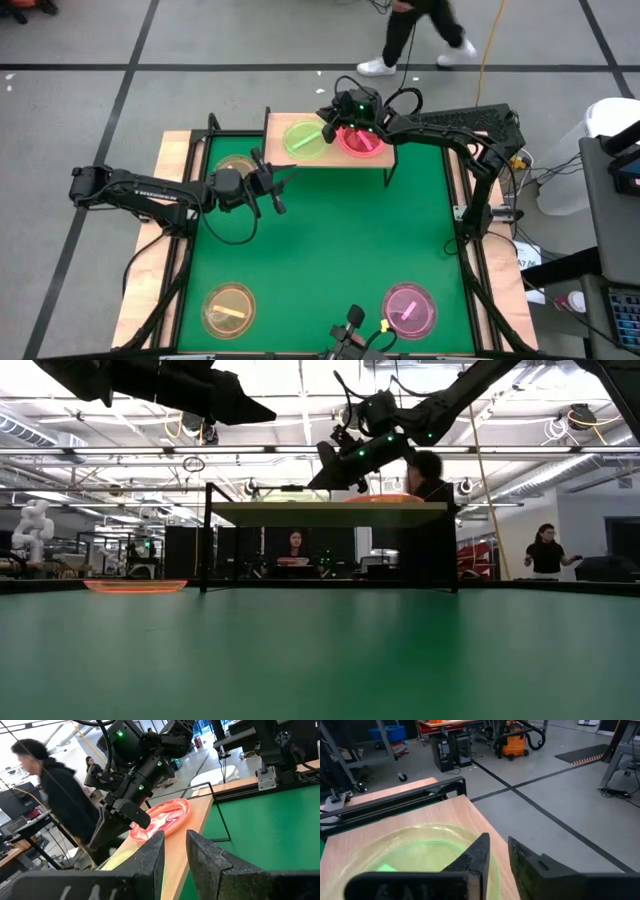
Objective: Place and stack plates onto a shelf
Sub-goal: Put the green plate on the shelf, then stack the orange plate on top of the green plate on the shelf
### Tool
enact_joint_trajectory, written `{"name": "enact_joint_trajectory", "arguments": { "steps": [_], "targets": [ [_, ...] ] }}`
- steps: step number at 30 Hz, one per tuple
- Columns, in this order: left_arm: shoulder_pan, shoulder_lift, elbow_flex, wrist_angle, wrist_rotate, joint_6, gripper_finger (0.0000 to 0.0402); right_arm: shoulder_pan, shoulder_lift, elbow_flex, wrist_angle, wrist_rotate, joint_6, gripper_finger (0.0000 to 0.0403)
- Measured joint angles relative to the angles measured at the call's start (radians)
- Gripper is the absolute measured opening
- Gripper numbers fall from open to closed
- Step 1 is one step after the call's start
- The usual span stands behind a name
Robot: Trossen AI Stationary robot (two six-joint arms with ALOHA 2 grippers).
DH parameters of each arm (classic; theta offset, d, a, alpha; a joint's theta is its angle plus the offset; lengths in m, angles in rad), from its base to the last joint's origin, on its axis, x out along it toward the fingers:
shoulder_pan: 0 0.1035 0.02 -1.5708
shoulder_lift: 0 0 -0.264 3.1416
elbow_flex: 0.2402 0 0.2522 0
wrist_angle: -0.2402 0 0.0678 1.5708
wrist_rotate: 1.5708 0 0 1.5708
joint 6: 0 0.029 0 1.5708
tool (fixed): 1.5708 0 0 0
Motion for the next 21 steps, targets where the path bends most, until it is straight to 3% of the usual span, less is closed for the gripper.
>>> {"name": "enact_joint_trajectory", "arguments": {
  "steps": [7, 12, 21],
  "targets": [
    [0.0, 0.0, 0.0, -0.001, 0.0, -0.002, 0.0088, 0.002, -0.025, 0.0, -0.008, -0.011, -0.011, 0.0085],
    [0.0, 0.0, 0.0, -0.051, 0.0, -0.008, 0.0088, 0.033, -0.128, -0.026, -0.053, -0.136, -0.078, 0.0087],
    [0.0, 0.0, 0.0, -0.107, 0.0, -0.062, 0.0088, 0.151, -0.449, -0.329, -0.025, -0.13, -0.179, 0.0077]
  ]
}}
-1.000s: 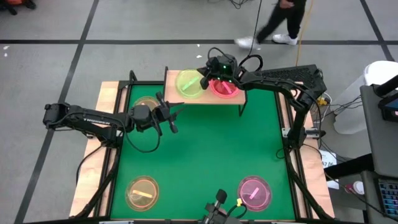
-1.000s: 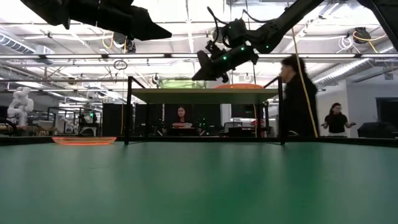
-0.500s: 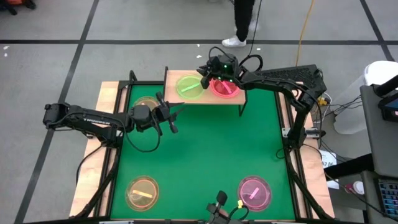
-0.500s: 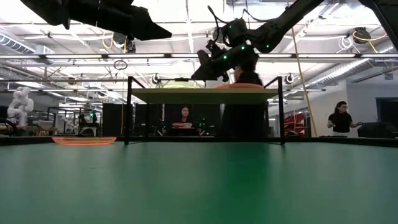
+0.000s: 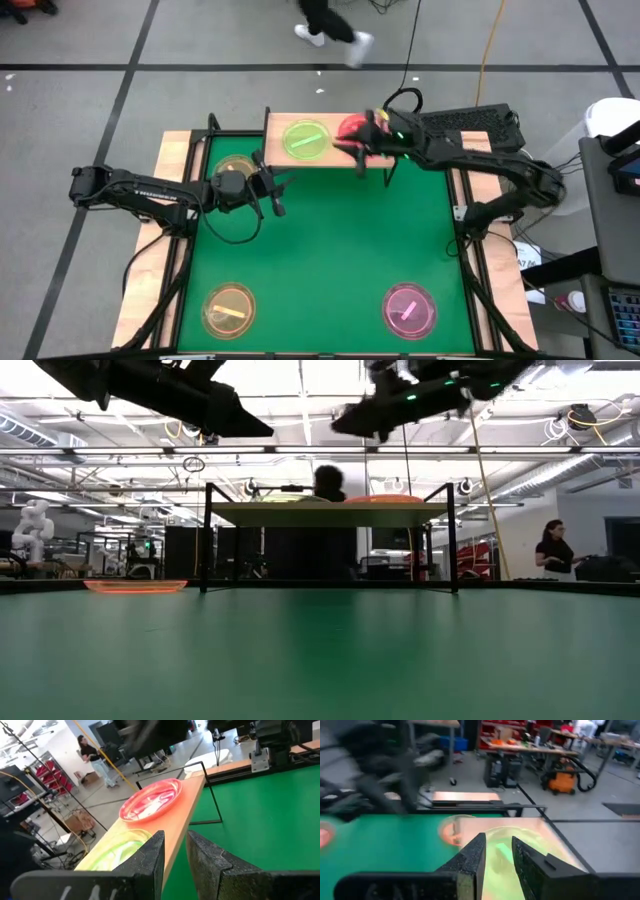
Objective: Place and stack plates onto a shelf
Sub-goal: Stack the orange plate on top of the green plate on the shelf
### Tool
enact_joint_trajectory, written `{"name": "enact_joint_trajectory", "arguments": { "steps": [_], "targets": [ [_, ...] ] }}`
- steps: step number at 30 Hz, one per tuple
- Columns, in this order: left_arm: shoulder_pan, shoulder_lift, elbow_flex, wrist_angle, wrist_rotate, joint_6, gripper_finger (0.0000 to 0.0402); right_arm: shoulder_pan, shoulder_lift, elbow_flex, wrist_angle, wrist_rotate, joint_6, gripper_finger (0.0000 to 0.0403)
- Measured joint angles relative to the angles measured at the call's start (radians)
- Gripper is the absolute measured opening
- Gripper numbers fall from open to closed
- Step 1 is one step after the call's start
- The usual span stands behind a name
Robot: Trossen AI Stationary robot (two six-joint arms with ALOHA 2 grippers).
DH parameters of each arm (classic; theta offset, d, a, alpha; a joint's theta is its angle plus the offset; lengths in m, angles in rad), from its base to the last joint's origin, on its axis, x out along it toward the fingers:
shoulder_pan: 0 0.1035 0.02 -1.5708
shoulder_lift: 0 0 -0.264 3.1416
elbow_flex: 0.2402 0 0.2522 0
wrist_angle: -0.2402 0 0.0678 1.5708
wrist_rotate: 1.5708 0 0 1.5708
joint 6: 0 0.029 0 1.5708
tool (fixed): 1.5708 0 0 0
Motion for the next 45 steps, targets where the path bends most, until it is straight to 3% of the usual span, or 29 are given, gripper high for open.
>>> {"name": "enact_joint_trajectory", "arguments": {
  "steps": [8, 13, 18, 25, 34, 45],
  "targets": [
    [0.016, 0.0, 0.0, -0.016, -0.003, -0.071, 0.0088, 0.088, -0.278, -0.421, 0.324, 0.0, 0.028, 0.0077],
    [0.039, 0.0, 0.0, -0.052, -0.005, -0.131, 0.0088, 0.114, -0.382, -0.563, 0.443, 0.002, 0.077, 0.0077],
    [0.017, 0.0, 0.0, -0.074, -0.034, -0.15, 0.0088, 0.133, -0.448, -0.604, 0.432, 0.002, 0.099, 0.0077],
    [-0.025, 0.0, 0.066, -0.249, -0.258, -0.099, 0.0088, 0.155, -0.489, -0.63, 0.382, 0.002, 0.1, 0.0077],
    [0.031, -0.001, 0.106, -0.649, -0.262, -0.289, 0.0088, 0.158, -0.487, -0.644, 0.379, 0.002, 0.098, 0.0077],
    [0.024, -0.001, 0.106, -0.918, -0.261, -0.475, 0.0088, 0.158, -0.487, -0.645, 0.378, 0.002, 0.096, 0.0077]
  ]
}}
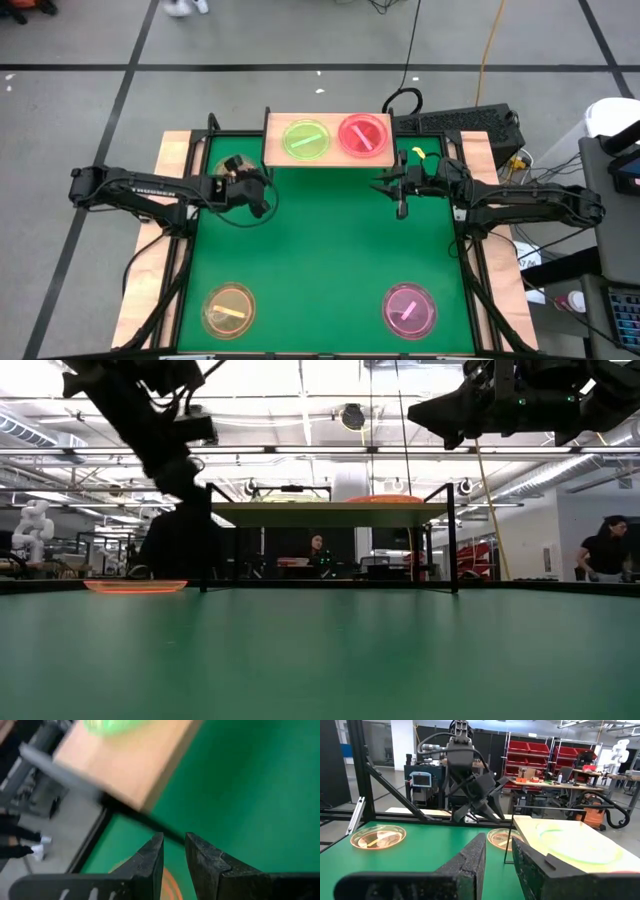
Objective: Place and stack plates onto a shelf
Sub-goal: Stack the orange plate on top of the green plate on the shelf
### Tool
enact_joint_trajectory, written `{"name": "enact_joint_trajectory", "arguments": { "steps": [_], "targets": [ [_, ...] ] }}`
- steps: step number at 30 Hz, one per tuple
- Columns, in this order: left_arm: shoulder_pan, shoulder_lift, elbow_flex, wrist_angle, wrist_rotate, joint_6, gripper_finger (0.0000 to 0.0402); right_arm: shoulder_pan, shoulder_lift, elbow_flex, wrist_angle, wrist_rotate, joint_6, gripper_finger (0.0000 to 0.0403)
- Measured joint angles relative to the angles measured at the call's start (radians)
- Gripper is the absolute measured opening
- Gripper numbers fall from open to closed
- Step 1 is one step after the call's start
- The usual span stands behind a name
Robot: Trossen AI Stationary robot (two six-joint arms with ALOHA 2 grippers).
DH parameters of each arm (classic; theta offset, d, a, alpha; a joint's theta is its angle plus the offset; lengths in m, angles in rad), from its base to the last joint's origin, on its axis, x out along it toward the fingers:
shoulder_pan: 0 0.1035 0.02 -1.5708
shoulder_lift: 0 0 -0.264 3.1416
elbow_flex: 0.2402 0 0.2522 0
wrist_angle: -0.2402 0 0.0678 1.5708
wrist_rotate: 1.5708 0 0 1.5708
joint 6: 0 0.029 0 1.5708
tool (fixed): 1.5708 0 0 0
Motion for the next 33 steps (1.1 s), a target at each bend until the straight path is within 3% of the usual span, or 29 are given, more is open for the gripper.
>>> {"name": "enact_joint_trajectory", "arguments": {
  "steps": [6, 17, 22, 33],
  "targets": [
    [0.006, 0.0, 0.0, -0.172, 0.002, -0.123, 0.0088, 0.0, 0.0, 0.0, 0.0, 0.0, 0.0, 0.0077],
    [0.022, 0.0, -0.063, -0.216, 0.019, -0.202, 0.0088, 0.0, 0.0, 0.0, -0.001, 0.0, 0.005, 0.0077],
    [0.038, 0.0, -0.135, -0.166, 0.071, -0.203, 0.0088, 0.0, 0.0, 0.0, -0.003, 0.0, 0.021, 0.0077],
    [0.05, 0.003, -0.284, 0.052, 0.102, -0.046, 0.0088, 0.0, 0.0, 0.0, -0.003, 0.0, 0.022, 0.0077]
  ]
}}
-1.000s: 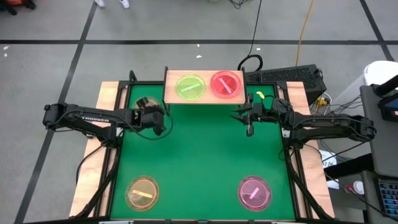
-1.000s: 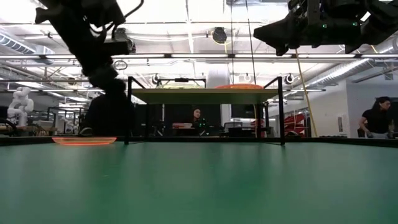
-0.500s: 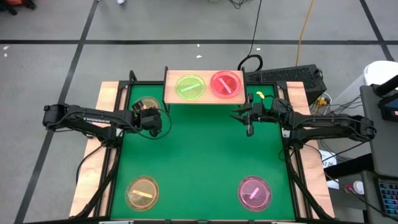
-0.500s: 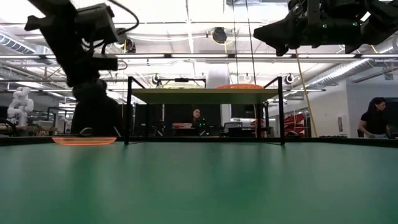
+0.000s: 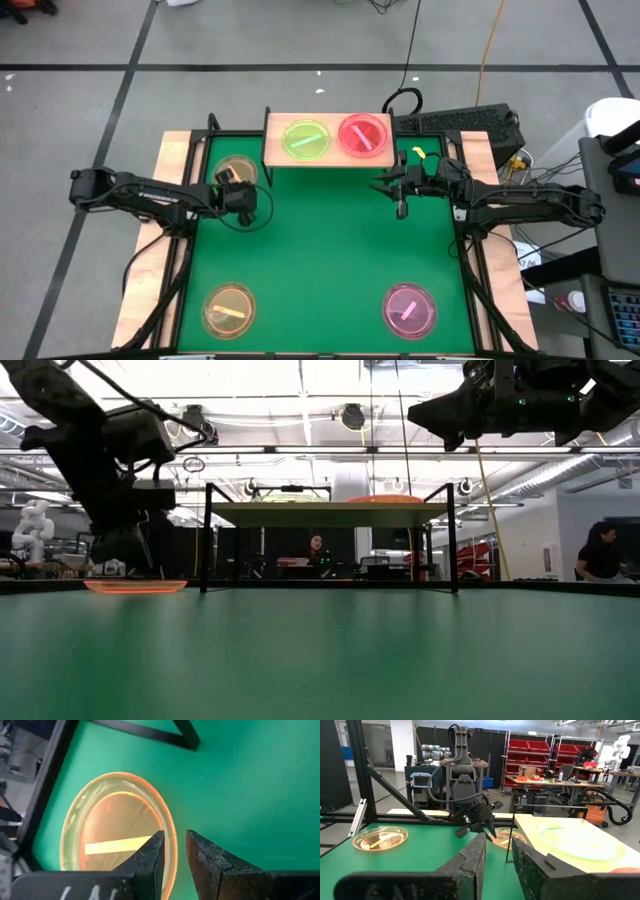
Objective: Place and stack plates onto a shelf
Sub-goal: Stack the orange plate on top of the green plate on the shelf
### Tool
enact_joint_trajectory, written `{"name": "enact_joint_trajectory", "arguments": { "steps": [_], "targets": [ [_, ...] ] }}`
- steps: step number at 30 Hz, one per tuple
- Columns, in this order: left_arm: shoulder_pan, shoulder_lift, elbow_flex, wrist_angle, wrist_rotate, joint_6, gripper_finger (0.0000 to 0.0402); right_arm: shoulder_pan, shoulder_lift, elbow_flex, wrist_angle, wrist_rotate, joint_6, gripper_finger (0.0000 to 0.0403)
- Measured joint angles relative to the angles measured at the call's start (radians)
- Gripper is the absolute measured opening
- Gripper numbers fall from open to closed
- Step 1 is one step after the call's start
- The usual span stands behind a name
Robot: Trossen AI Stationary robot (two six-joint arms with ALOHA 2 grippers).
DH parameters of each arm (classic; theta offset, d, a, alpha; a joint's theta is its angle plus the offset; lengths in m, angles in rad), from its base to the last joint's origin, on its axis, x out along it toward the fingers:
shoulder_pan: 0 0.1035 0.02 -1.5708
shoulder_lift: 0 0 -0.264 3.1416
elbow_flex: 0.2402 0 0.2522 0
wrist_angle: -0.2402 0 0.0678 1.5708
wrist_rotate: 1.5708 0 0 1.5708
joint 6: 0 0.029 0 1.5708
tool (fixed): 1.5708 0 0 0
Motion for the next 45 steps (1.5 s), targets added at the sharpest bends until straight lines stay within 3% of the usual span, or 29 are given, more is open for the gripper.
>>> {"name": "enact_joint_trajectory", "arguments": {
  "steps": [14, 27, 38, 45],
  "targets": [
    [0.09, 0.04, -0.003, 0.019, 0.107, -0.015, 0.0088, 0.0, 0.0, 0.0, 0.0, 0.0, -0.003, 0.0077],
    [0.143, 0.123, 0.0, 0.048, 0.101, -0.055, 0.0087, 0.0, 0.0, 0.0, 0.0, 0.0, -0.001, 0.0077],
    [0.144, 0.126, 0.021, 0.031, 0.111, -0.017, 0.0008, 0.0, 0.0, 0.0, 0.0, 0.0, 0.005, 0.0077],
    [0.144, 0.111, 0.181, -0.248, 0.086, -0.039, 0.0006, 0.0, 0.0, 0.0, 0.0, 0.0, 0.015, 0.0077]
  ]
}}
